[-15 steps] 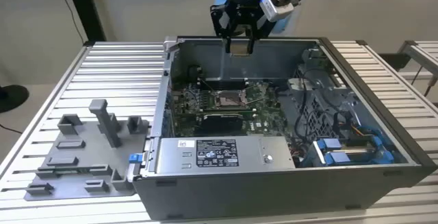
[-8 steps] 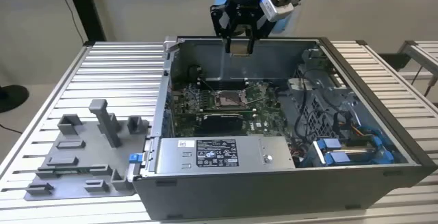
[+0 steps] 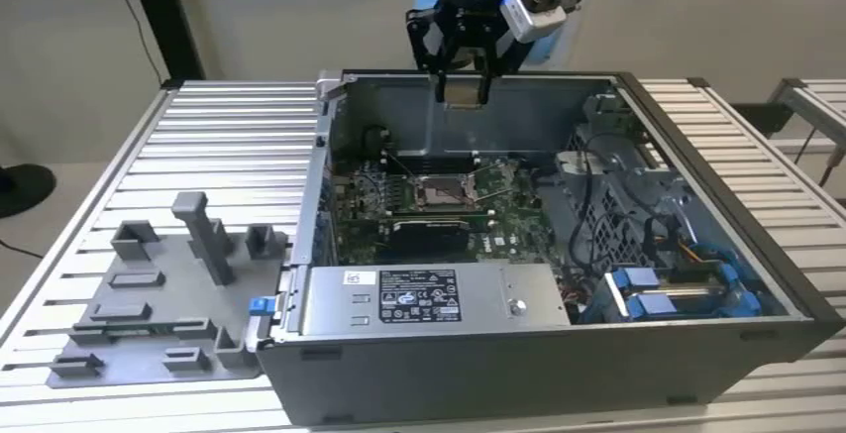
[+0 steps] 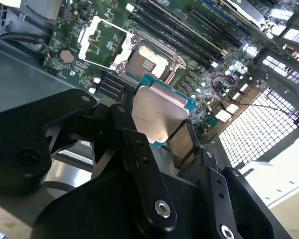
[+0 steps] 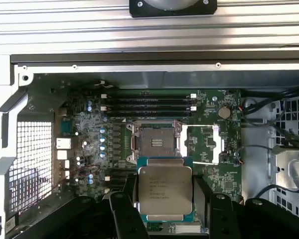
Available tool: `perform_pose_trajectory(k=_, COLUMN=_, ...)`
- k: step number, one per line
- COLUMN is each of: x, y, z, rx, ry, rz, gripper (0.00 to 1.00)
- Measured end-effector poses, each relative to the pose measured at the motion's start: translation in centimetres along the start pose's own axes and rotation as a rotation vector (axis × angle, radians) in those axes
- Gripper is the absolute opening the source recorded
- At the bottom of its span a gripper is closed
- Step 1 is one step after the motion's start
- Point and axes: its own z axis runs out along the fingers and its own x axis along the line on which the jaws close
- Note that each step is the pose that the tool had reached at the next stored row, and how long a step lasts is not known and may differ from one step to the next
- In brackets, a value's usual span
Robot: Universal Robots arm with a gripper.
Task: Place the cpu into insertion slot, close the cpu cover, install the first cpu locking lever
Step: 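Place the cpu into insertion slot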
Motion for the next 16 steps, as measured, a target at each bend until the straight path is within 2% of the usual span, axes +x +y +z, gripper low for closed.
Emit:
perform_pose_trajectory(k=6, x=0.00, y=0.00, z=0.03, rx=-0.0016, ry=-0.0076, rz=0.085, gripper=0.00)
perform_pose_trajectory(k=16, x=0.00, y=-0.01, z=0.14, rx=-0.0050, ry=-0.0234, rz=0.261, gripper=0.00)
